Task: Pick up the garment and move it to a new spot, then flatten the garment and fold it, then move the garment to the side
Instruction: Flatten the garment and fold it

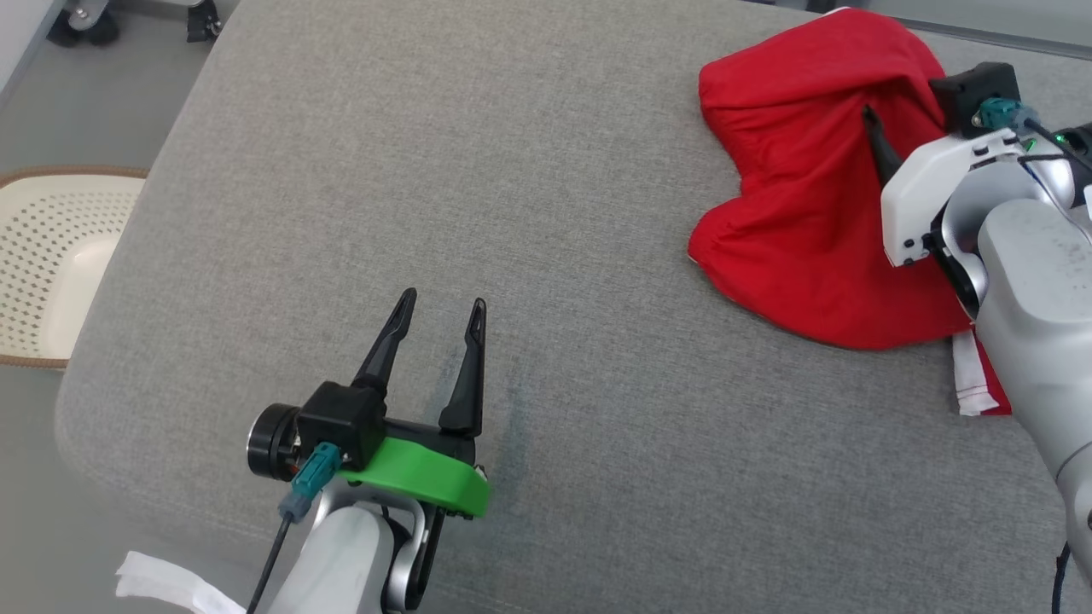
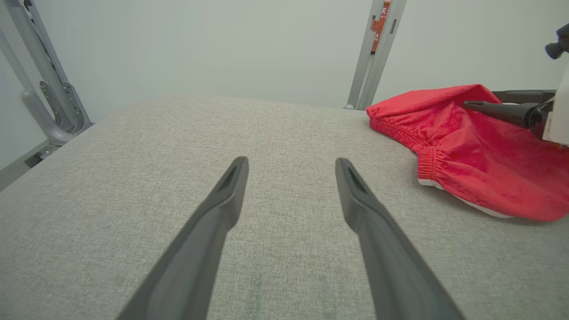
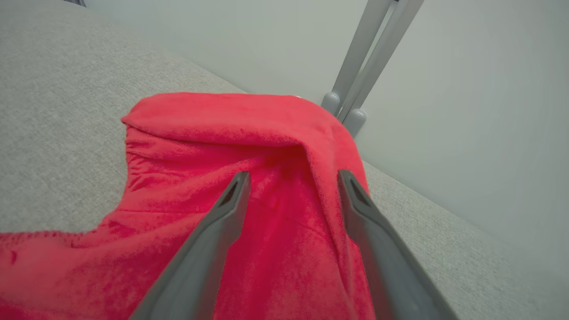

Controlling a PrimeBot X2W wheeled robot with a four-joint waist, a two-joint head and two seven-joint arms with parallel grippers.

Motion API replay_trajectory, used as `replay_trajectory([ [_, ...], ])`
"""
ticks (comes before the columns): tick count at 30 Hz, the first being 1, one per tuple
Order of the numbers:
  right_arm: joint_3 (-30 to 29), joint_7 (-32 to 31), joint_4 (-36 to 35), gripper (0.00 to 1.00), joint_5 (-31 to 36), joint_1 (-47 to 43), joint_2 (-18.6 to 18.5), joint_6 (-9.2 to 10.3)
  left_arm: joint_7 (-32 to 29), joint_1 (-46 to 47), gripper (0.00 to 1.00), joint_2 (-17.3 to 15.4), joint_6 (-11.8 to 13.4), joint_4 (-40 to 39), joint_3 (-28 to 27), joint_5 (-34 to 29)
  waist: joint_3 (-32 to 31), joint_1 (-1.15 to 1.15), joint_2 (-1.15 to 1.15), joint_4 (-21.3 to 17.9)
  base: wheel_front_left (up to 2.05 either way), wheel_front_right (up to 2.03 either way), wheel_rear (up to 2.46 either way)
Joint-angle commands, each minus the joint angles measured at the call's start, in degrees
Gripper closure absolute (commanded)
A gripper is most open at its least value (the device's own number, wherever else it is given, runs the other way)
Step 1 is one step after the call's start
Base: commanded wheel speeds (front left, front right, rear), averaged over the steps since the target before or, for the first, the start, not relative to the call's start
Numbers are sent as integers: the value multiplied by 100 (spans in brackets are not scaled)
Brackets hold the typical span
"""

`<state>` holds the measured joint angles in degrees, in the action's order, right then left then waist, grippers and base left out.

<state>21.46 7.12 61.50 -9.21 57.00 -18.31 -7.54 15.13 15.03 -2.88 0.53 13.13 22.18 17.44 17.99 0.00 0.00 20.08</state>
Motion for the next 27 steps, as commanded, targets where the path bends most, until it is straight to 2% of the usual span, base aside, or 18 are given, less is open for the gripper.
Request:
replay_trajectory([
  [1,8,149,-1,0,-38,-139,6,12,-1,-4,0,-6,-19,12,-54,-62,-241,0,0,-297,0,0,0],
  [5,-50,546,-190,0,-172,-411,80,12,-1,-77,0,-9,-44,5,-213,-188,-477,0,0,-647,0,0,0],
  [9,-166,759,-689,0,-296,-927,226,12,-1,-177,0,-9,-106,10,-446,-289,-700,0,0,-1034,0,0,0],
  [13,-386,813,-1543,0,-332,-1633,273,12,-1,-257,0,-9,-170,-7,-691,-346,-863,0,0,-1395,0,0,0],
  [15,-595,806,-2227,0,-218,-2084,307,12,-1,-295,0,-9,-203,-33,-798,-337,-909,0,0,-1541,0,0,0],
  [20,-1244,806,-3782,0,-58,-3518,648,12,-1,-399,0,-10,-241,-55,-950,-245,-1037,0,0,-1825,0,0,0],
  [24,-1448,806,-4543,0,54,-4451,1086,10,-1,-465,0,-11,-205,-21,-1090,-245,-1043,0,0,-2049,0,0,0],
  [27,-1421,807,-4842,0,110,-4805,1226,12,-1,-479,0,-8,-251,20,-1130,-273,-1018,0,0,-2168,0,0,0],
])
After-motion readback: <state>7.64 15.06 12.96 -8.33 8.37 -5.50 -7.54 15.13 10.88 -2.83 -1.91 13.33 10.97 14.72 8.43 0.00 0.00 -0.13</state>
